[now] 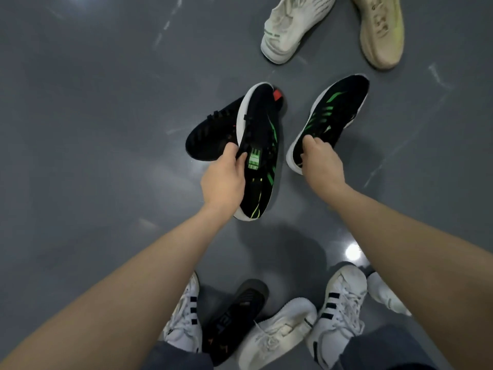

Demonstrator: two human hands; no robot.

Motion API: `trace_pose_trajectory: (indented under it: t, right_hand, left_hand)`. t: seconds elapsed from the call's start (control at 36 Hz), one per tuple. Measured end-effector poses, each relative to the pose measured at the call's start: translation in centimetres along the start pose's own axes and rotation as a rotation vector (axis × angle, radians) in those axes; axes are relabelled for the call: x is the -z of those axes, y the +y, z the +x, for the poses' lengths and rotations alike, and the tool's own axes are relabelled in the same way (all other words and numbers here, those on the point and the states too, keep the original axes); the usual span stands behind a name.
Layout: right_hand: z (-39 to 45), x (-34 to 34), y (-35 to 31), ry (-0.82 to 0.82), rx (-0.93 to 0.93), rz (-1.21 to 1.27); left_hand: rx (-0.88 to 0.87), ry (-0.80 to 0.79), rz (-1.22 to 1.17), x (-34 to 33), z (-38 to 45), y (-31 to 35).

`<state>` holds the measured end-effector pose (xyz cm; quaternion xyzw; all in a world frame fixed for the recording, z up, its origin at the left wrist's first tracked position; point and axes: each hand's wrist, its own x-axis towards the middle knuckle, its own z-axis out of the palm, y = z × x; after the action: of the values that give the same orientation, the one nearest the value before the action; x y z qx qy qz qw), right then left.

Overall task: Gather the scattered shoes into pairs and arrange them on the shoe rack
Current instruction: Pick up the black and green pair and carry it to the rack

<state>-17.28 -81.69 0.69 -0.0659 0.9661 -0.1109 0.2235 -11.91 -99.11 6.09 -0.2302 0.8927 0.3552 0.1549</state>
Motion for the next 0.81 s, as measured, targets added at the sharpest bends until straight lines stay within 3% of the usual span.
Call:
trace_pose_trajectory:
  t: [0.36,0.5,0.81]
  right_hand:
    - [-4.9,10.5,-4.5,-0.117,-0.003,-0.261]
    - [-8.7,14.2,-9.5,-0.2,0.072,-0.288]
    - [-14.1,20.9,-19.1,-0.129,0.268,-0.428]
  left_hand:
    - [0.001,-0.023,0.097,7.7,-4.5,4.3]
    - [0.034,-0.011,0.164,12.4,-6.8,5.5]
    - [0.146,0.033,0.056,23.7,-12.6,3.5]
